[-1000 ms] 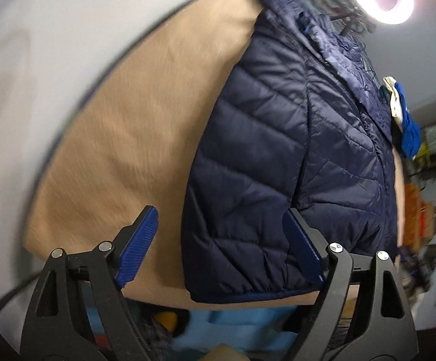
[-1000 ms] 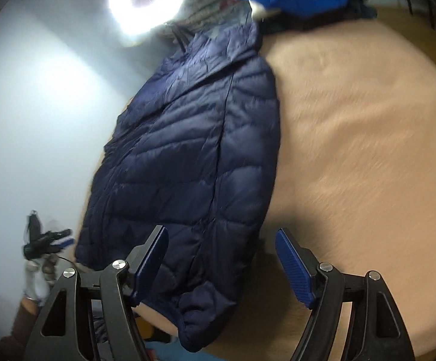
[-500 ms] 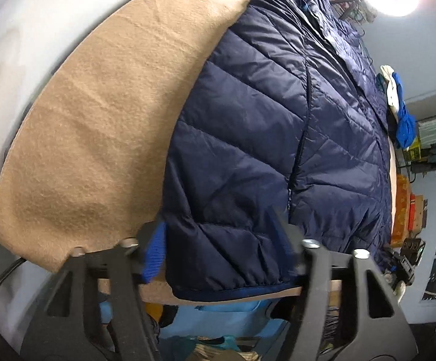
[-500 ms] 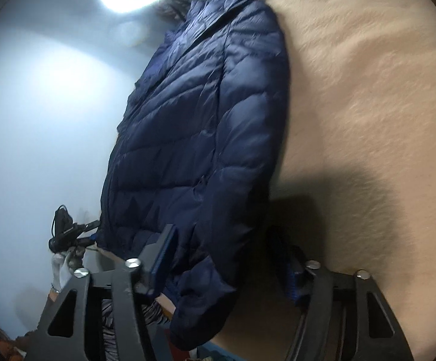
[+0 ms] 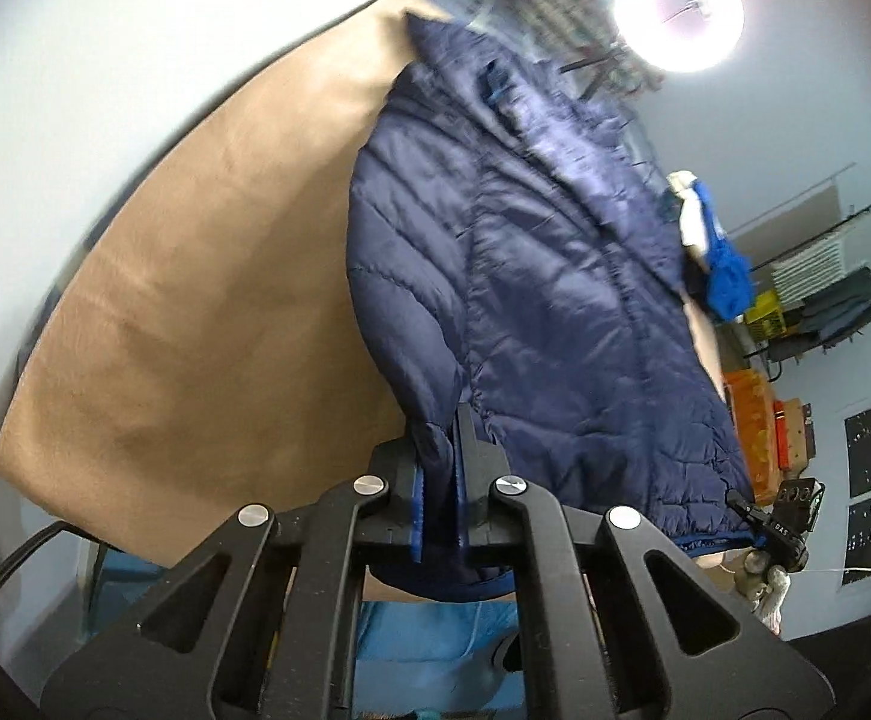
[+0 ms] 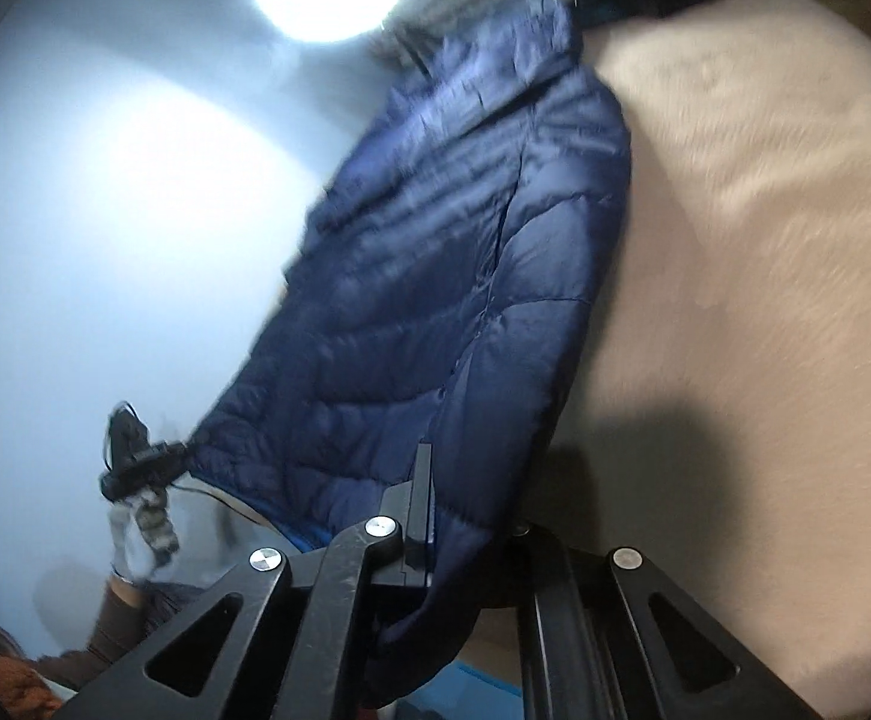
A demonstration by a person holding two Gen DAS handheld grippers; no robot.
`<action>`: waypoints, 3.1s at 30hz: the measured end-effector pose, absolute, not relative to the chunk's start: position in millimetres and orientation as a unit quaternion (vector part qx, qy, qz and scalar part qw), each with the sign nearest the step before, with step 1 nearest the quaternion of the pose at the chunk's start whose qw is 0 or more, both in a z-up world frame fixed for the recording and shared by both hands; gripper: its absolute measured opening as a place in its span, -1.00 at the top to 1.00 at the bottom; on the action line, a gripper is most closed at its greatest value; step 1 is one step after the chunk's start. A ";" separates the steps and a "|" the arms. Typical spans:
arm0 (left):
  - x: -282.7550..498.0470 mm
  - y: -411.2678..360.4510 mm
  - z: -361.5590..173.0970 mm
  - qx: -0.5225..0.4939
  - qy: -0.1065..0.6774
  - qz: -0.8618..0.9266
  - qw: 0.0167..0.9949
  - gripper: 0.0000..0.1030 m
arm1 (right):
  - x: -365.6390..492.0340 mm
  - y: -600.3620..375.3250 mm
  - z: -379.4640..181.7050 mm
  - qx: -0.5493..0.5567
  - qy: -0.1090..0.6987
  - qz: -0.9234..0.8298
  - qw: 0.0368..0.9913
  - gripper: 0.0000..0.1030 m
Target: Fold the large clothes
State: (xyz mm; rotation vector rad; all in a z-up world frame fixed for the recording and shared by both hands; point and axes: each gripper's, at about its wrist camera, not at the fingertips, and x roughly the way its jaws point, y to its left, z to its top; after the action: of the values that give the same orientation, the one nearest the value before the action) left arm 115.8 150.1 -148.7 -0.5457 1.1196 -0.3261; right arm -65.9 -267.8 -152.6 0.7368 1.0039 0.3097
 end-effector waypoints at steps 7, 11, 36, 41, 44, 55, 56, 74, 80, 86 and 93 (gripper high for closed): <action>123.7 143.2 -141.7 -0.249 0.522 -0.150 0.802 0.93 | -63.2 -264.8 -167.8 0.326 0.500 0.118 0.794 0.96; 132.4 138.9 -129.3 -0.252 0.510 -0.158 0.807 0.93 | -55.9 -265.0 -161.9 0.333 0.491 0.125 0.795 0.96; 320.7 105.7 -76.3 -0.217 0.463 -0.136 0.849 0.95 | 106.2 -310.3 -70.7 0.351 0.413 0.088 0.836 0.96; 372.6 92.9 -92.7 -0.212 0.464 -0.126 0.851 0.95 | 161.3 -325.2 -85.7 0.367 0.420 0.079 0.826 0.96; 407.5 83.9 -105.5 -0.209 0.466 -0.121 0.851 0.95 | 192.5 -335.1 -100.6 0.377 0.424 0.067 0.821 0.96; 483.5 67.8 -163.0 -0.192 0.486 -0.094 0.847 0.94 | 273.9 -355.0 -168.5 0.395 0.453 0.033 0.799 0.95; 487.2 67.6 -169.2 -0.193 0.489 -0.096 0.845 0.94 | 276.5 -356.8 -173.7 0.401 0.454 0.033 0.795 0.95; 495.5 117.2 -143.6 -0.192 0.434 -0.110 0.874 -0.30 | 247.0 -398.8 -137.8 0.359 0.388 0.051 0.847 -0.41; 506.4 100.8 -173.9 -0.167 0.490 -0.150 0.843 -0.30 | 272.0 -385.2 -159.8 0.296 0.431 0.041 0.851 -0.41; 518.6 75.3 -188.8 -0.119 0.507 -0.145 0.841 -0.29 | 303.5 -374.1 -174.5 0.254 0.459 0.039 0.850 -0.41; 524.7 55.7 -201.8 -0.069 0.522 -0.130 0.840 0.51 | 311.9 -365.0 -189.0 0.221 0.497 0.038 0.839 0.37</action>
State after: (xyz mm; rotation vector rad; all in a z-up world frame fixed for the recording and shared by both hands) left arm 524.7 55.7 -201.8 -0.1449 1.1033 -0.2742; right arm 311.9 -365.0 -189.0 0.4674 1.0502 0.0803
